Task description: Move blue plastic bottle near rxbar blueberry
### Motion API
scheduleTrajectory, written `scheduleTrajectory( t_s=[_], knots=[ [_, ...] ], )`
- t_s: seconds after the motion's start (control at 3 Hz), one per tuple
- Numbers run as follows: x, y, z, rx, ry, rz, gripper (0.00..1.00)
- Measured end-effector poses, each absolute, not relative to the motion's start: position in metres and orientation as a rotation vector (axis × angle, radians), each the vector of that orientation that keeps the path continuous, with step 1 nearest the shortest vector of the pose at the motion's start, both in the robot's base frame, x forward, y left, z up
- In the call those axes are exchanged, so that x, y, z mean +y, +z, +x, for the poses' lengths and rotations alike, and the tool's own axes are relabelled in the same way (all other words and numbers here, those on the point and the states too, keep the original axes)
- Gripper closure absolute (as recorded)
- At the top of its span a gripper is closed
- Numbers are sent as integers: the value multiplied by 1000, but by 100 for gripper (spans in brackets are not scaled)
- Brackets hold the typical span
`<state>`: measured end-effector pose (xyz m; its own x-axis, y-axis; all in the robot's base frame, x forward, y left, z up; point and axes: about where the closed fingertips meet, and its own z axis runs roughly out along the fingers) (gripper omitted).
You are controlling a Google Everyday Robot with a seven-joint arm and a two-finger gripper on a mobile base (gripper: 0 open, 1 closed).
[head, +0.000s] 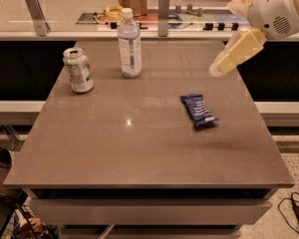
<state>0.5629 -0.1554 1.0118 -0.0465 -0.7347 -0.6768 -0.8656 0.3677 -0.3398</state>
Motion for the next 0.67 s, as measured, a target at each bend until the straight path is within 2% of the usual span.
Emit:
scheduleTrajectory(
  t_s=[0.67],
  knots=[
    [-112,1007,591,1767,334,-1165,0]
  ],
)
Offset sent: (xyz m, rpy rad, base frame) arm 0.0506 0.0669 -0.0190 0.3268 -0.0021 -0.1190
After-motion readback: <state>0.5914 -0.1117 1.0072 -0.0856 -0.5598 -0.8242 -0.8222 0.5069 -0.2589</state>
